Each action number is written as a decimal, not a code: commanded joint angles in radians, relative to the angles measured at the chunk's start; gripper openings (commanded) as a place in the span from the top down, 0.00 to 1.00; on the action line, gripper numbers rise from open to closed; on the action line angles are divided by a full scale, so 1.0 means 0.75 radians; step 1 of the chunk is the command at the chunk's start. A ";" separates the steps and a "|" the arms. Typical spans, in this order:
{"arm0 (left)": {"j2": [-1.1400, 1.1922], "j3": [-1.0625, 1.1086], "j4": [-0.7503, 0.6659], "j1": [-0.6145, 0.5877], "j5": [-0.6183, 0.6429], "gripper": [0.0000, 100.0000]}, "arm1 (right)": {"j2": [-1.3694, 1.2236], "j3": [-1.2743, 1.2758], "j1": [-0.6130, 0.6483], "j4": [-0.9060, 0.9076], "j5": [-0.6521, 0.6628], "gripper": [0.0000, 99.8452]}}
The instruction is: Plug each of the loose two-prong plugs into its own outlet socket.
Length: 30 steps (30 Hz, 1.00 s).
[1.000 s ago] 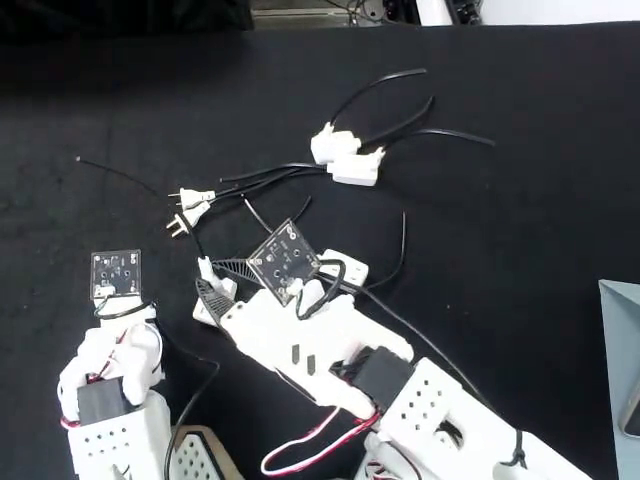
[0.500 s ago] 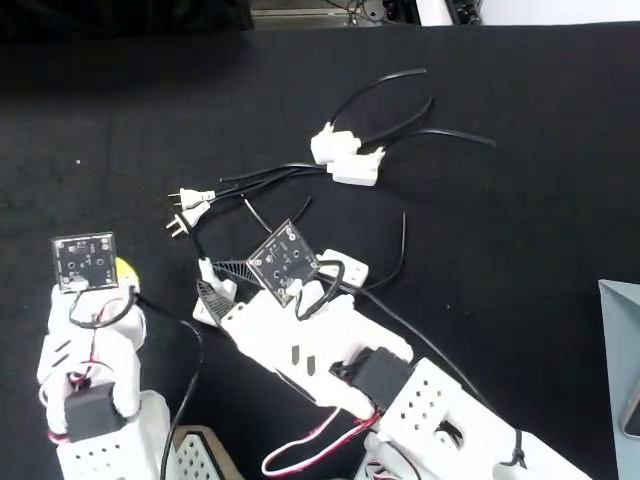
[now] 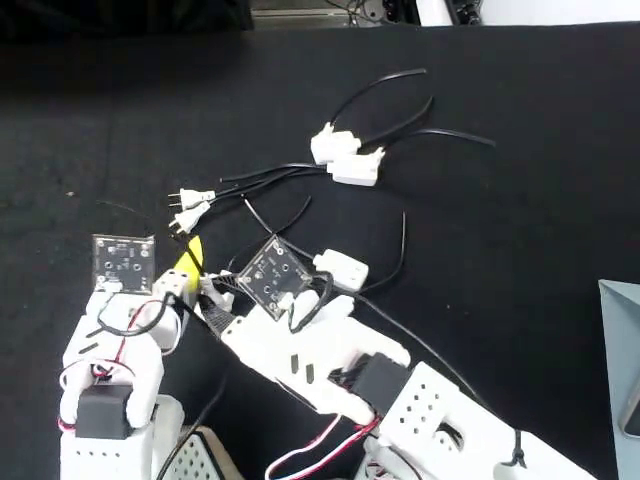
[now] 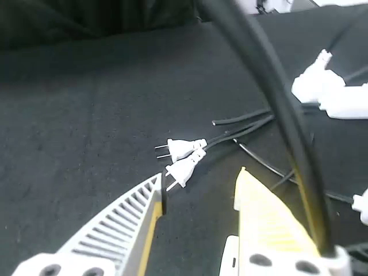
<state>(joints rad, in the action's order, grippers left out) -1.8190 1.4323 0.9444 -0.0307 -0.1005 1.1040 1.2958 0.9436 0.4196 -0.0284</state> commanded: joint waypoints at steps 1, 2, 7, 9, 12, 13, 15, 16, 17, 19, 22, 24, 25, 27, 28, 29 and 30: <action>-0.008 -0.157 -0.020 0.109 -0.053 0.79 | 0.013 0.001 0.014 0.002 0.025 0.99; -0.008 -0.179 -0.020 0.122 -0.053 0.79 | 0.013 0.003 0.012 0.004 0.025 0.99; -0.008 -0.316 0.098 0.218 -0.053 0.79 | 0.013 -0.007 0.012 0.078 0.025 0.99; -0.008 -0.375 0.168 0.263 -0.055 0.79 | 0.013 -0.005 0.010 0.084 0.025 0.99; -0.008 -0.429 0.213 0.275 -0.055 0.79 | 0.013 -0.003 0.010 0.084 0.025 0.99; -0.008 -0.439 0.213 0.273 -0.055 0.79 | 0.013 -0.003 0.010 0.084 0.025 0.99; -0.008 -0.447 0.215 0.242 -0.055 0.79 | 0.013 -0.001 0.010 0.084 0.025 0.99; -0.008 -0.453 0.215 0.210 -0.055 0.79 | 0.013 -0.001 0.010 0.084 0.023 0.99; -0.008 -0.453 0.213 0.185 -0.055 0.79 | 0.013 -0.001 0.010 0.084 0.020 0.99; -0.008 -0.453 0.213 0.148 -0.055 0.79 | 0.007 0.001 0.010 0.084 0.020 0.99; -0.008 -0.453 0.215 0.111 -0.055 0.79 | 0.005 0.001 0.010 0.084 0.020 0.99; -0.008 -0.453 0.215 0.046 -0.055 0.79 | 0.005 0.001 0.010 0.084 0.025 0.99; -0.008 -0.451 0.217 -0.007 -0.055 0.79 | 0.003 0.001 0.010 0.082 0.025 0.99; -0.008 -0.437 0.219 -0.154 -0.049 0.79 | 0.003 0.001 0.010 0.078 0.027 0.99; -0.008 -0.422 0.225 -0.242 -0.047 0.79 | 0.003 -0.001 0.010 0.078 0.027 0.99; -0.008 -0.406 0.233 -0.330 -0.045 0.79 | 0.001 -0.007 0.010 0.078 0.031 0.99; -0.008 -0.392 0.245 -0.412 -0.045 0.79 | 0.001 -0.009 0.012 0.078 0.051 0.99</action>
<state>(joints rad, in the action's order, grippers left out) -1.8236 1.1515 1.1055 -0.1166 -0.1312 1.1070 1.3019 0.9452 0.4795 -0.0176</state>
